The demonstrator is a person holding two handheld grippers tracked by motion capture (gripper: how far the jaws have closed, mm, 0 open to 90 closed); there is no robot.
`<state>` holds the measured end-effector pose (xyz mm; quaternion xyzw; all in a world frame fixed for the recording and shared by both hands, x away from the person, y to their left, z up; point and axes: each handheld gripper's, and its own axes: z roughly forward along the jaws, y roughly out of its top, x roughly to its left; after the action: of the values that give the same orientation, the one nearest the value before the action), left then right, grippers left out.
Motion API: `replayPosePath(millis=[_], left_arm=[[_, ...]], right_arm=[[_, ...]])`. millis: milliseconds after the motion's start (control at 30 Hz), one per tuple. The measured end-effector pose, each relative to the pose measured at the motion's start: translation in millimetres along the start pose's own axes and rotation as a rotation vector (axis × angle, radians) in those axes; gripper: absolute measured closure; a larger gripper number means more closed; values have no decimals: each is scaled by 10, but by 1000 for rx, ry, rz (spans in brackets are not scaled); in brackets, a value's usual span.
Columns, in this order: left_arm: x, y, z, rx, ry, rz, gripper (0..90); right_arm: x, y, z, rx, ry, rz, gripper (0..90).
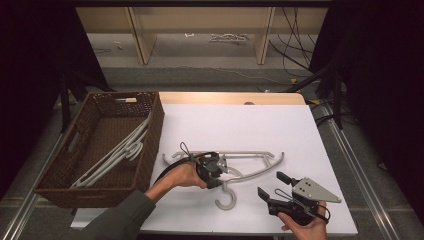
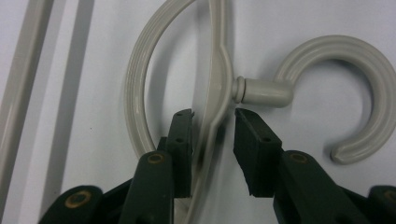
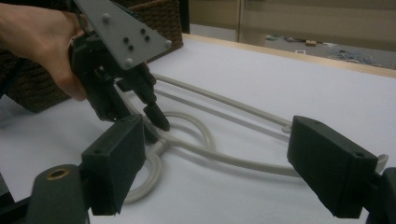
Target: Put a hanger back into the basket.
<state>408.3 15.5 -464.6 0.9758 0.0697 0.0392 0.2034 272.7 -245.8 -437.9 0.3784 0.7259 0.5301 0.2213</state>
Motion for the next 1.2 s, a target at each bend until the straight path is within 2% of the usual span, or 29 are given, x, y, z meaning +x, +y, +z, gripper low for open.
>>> replayPosePath(millis=[167, 267, 333, 367, 400, 467, 500, 533, 567, 600, 633, 667, 733, 767, 800, 833, 867, 1033, 1100, 1167, 1200], left_arm=[[35, 0, 2, 1, -27, -16, 703], [33, 2, 2, 1, -31, -2, 736], [5, 3, 17, -25, -30, -31, 742], [24, 10, -2, 6, -29, 9, 745], [3, 11, 11, -15, -27, -10, 750], [15, 22, -3, 9, -33, 26, 765], [3, 24, -2, -3, -29, 21, 778], [-22, 25, 7, -40, -18, -13, 800], [18, 33, -29, -17, -8, 2, 818], [47, 35, -59, -32, 6, -17, 816], [69, 34, -81, -67, 18, -28, 819], [84, 29, -111, -91, 14, -53, 820], [132, 29, -186, -113, 23, -64, 820], [130, 29, -204, -151, 25, -102, 820], [143, 28, -237, -168, 24, -116, 820], [156, 26, -267, -183, 14, -129, 820], [154, 26, -285, -217, 12, -163, 820], [256, 4, -449, -276, 1, -214, 821], [276, -4, -501, -314, -18, -251, 822], [292, -3, -563, -338, -22, -259, 822], [290, 3, -585, -371, -31, -284, 822]], right_arm=[[-3, 2, -5, 0, 0, -2, 203], [-4, 3, -4, 0, -2, -3, 203], [-2, 2, 5, -3, -1, 0, 203], [-1, -1, 11, -11, -2, -2, 203], [0, 1, 1, -1, -1, -2, 203], [-3, 4, -5, 0, -3, -3, 203], [-6, 3, -3, 0, -3, -3, 203], [-4, 1, 2, -1, -2, 0, 203], [-5, 1, 0, -1, -2, -1, 203], [-7, 3, -5, -1, -3, -3, 204], [-9, 4, -5, -3, -3, -4, 204], [-12, 4, -4, -3, -4, -4, 204], [-16, 5, -16, 2, -14, -7, 204], [-11, -1, 0, -23, -6, 4, 204], [-11, 9, -23, 3, -15, 5, 204], [-17, 4, -9, -9, -15, 0, 204], [-16, 0, 2, -17, -10, 3, 204], [-16, -1, 2, -18, -11, 3, 204], [-15, -3, 2, -21, -12, 3, 204], [-16, 0, 0, -19, -11, 5, 204], [-21, 0, -4, -12, -21, -2, 204]])
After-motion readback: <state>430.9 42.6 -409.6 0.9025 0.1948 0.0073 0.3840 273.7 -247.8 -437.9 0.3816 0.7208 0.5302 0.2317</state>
